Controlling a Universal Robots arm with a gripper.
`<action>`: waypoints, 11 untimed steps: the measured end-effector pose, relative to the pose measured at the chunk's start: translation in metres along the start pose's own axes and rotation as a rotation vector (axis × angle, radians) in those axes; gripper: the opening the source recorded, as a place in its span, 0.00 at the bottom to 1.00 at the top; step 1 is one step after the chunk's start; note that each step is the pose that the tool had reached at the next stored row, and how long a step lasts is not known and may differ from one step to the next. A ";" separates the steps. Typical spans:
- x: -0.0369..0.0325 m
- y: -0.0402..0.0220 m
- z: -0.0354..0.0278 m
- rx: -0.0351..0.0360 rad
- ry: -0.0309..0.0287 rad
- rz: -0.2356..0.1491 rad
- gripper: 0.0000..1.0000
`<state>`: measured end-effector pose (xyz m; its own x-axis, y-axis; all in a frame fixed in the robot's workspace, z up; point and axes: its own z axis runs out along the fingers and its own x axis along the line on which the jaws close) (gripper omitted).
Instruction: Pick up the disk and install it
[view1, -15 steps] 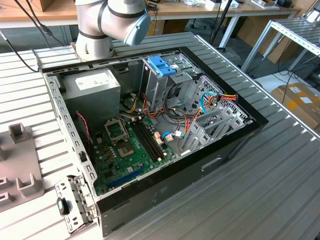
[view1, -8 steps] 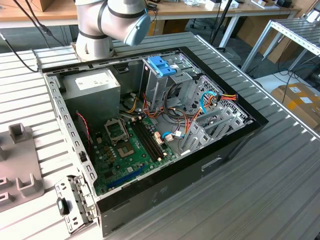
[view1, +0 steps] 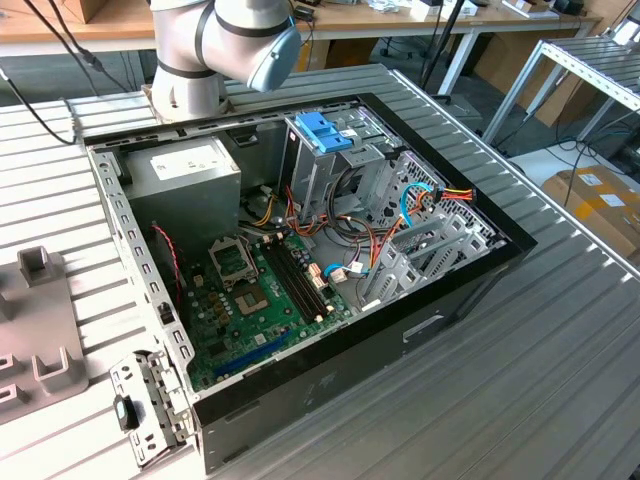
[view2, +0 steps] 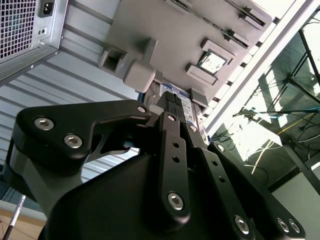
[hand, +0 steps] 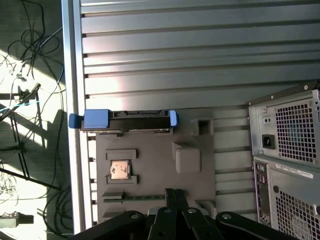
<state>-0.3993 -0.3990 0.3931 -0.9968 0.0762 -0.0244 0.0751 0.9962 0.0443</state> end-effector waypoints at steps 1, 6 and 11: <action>0.0007 -0.0001 0.0000 0.0000 -0.0001 0.000 0.11; 0.0034 -0.0003 0.0000 0.0000 -0.0001 0.000 0.11; 0.0062 -0.0005 -0.0002 0.0000 0.0000 0.000 0.11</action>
<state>-0.4055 -0.3989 0.3930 -0.9968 0.0762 -0.0244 0.0750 0.9962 0.0443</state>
